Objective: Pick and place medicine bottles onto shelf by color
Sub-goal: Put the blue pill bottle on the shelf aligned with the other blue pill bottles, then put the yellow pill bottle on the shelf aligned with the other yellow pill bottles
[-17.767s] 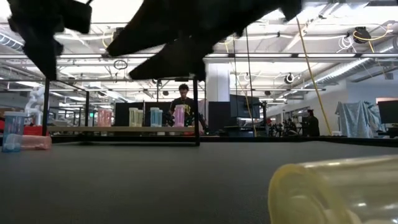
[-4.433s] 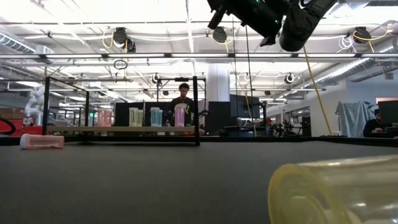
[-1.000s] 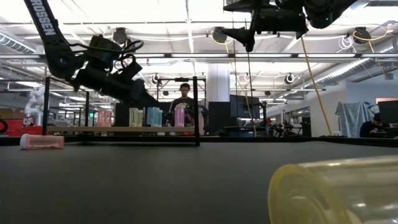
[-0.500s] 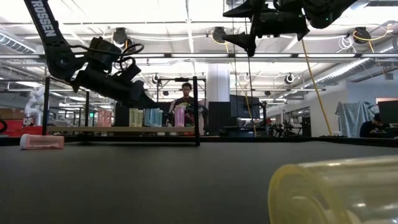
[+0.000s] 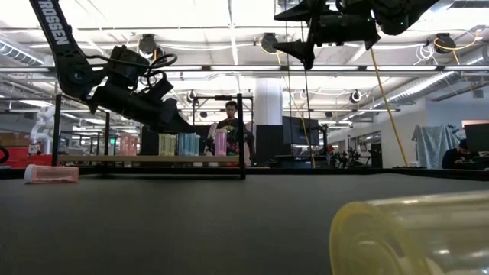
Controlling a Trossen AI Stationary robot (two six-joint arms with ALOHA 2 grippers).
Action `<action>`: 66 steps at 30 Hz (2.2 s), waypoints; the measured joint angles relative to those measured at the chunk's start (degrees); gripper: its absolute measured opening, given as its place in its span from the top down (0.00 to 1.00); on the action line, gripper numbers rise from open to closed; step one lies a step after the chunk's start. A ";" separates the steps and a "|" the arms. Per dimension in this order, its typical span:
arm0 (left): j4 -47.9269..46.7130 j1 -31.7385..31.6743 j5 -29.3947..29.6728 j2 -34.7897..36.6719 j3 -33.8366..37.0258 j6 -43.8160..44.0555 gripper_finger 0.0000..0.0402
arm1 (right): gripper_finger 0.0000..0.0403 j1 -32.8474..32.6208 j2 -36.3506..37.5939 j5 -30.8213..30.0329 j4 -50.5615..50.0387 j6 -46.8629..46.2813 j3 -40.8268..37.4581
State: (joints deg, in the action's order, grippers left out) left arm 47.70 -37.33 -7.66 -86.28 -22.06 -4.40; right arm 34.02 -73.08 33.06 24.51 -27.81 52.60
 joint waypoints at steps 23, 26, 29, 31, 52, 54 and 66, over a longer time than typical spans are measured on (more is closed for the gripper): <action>-21.42 3.20 -0.16 19.27 -6.90 6.89 0.23 | 0.22 -0.86 5.63 1.96 0.19 -2.44 0.07; -39.18 5.95 4.00 21.14 -15.55 4.49 0.22 | 0.22 -1.35 6.24 5.72 2.62 -4.63 0.07; -54.22 8.33 7.81 21.31 -26.10 4.58 0.22 | 0.23 -2.55 6.40 7.43 4.05 -5.07 0.07; -61.65 9.73 9.70 21.09 -32.80 6.28 0.22 | 0.25 -3.51 6.38 6.09 2.97 -6.50 0.07; -103.69 38.31 19.91 12.25 -50.47 36.10 0.54 | 0.57 -41.41 5.50 -33.17 -33.67 1.01 -4.35; -104.27 39.73 19.96 12.20 -50.47 36.10 0.57 | 0.58 -46.68 4.09 -35.55 -33.93 -1.33 -4.41; -98.97 55.20 20.49 10.29 -48.02 43.31 0.62 | 0.60 -69.40 -20.44 -46.54 -38.52 -19.04 12.43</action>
State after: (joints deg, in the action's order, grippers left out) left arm -51.27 17.87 12.83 -75.99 -70.08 38.91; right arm -35.38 -93.51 -13.48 -14.01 -46.85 65.03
